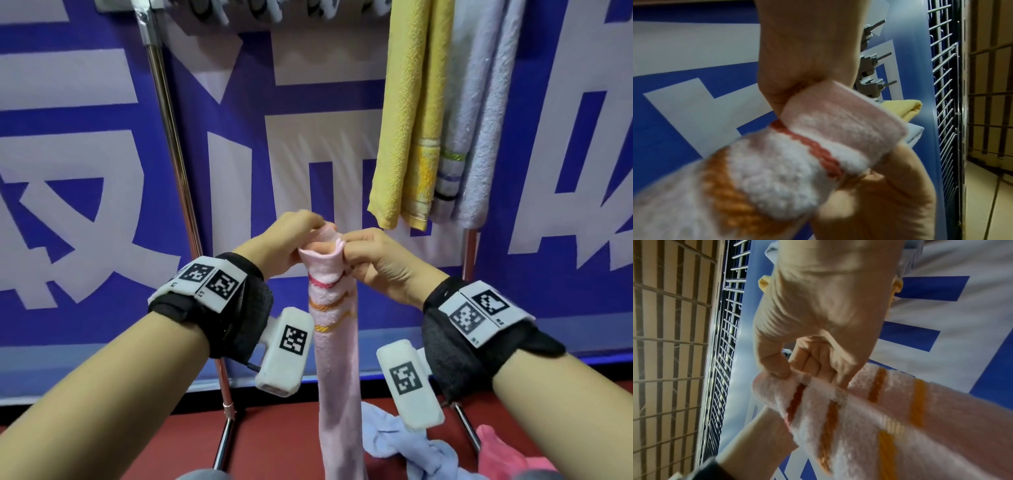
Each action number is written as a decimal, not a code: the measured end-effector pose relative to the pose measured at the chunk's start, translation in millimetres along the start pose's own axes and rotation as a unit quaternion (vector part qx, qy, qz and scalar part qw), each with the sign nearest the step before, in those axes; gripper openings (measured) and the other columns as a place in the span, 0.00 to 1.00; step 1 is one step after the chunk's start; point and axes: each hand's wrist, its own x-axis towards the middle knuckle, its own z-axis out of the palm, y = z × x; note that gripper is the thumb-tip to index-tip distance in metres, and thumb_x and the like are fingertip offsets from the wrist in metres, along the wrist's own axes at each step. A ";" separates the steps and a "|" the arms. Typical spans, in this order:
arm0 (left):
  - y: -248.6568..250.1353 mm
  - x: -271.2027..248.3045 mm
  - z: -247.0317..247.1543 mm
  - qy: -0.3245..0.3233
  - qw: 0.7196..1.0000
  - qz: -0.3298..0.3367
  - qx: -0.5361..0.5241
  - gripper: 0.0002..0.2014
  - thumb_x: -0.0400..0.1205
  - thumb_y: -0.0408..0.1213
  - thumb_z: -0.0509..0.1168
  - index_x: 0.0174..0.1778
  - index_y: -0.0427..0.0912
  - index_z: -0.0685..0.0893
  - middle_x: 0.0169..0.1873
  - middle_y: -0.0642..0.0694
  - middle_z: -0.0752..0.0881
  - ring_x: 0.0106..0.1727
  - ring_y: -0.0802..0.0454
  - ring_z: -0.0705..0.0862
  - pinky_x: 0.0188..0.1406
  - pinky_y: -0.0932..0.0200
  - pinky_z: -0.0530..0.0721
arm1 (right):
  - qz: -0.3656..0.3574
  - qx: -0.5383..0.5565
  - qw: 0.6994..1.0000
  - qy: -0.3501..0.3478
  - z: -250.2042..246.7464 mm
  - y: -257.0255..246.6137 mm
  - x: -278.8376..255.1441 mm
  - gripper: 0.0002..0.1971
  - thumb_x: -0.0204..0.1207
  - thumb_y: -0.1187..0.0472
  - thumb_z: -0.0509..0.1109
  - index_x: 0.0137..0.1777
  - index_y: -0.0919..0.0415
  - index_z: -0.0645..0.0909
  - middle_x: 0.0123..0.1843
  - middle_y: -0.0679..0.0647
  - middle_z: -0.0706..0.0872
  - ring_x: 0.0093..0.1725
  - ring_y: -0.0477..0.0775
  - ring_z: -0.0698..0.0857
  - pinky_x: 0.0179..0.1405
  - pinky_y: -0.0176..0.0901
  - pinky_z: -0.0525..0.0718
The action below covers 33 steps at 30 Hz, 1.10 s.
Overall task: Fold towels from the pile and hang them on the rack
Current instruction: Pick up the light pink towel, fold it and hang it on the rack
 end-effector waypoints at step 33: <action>4.5 -4.0 1.9 -0.014 0.934 0.153 0.323 0.13 0.82 0.32 0.64 0.61 0.40 0.86 0.49 0.47 0.87 0.48 0.53 0.84 0.40 0.69 0.83 | 0.012 -0.073 0.958 0.278 -7.1 18.1 10.1 0.08 0.69 0.75 0.69 0.35 0.61 0.82 0.32 0.56 0.83 0.35 0.51 0.82 0.35 0.43 0.85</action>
